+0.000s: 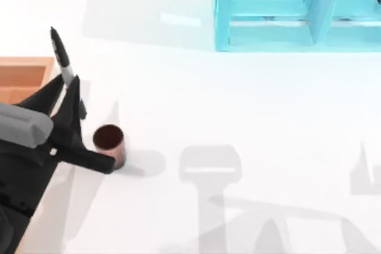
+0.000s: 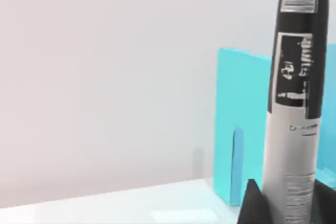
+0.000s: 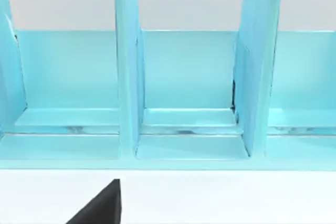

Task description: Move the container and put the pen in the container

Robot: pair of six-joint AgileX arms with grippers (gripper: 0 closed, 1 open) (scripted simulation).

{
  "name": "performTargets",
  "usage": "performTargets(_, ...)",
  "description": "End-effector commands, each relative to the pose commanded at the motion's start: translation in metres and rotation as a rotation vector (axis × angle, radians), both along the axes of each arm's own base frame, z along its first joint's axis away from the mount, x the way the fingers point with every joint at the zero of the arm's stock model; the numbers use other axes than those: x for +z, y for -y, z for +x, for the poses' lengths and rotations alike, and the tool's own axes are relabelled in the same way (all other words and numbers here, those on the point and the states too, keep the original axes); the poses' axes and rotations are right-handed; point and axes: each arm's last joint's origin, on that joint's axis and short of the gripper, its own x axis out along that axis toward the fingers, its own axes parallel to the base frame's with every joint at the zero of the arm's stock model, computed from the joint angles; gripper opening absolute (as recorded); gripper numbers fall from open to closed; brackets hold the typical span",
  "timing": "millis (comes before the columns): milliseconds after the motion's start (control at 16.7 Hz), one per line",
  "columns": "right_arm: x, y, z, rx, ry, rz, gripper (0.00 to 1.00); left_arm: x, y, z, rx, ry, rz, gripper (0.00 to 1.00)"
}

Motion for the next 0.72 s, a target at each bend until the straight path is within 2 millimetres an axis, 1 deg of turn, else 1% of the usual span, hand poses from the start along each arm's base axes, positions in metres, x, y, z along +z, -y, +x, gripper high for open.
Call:
performTargets(180, 0.000, 0.000, 0.000, 0.000, 0.000, 0.000, 1.00, -0.002, 0.004, 0.009, -0.005, 0.000, -0.001, 0.00)
performTargets(540, 0.000, 0.000, 0.000, 0.000, 0.000, 0.000, 1.00, -0.013, 0.010, 0.032, 0.006, -0.006, 0.004, 0.00)
performTargets(720, 0.000, 0.000, 0.000, 0.000, 0.000, 0.000, 1.00, -0.016, 0.010, 0.037, 0.007, -0.002, 0.001, 0.00)
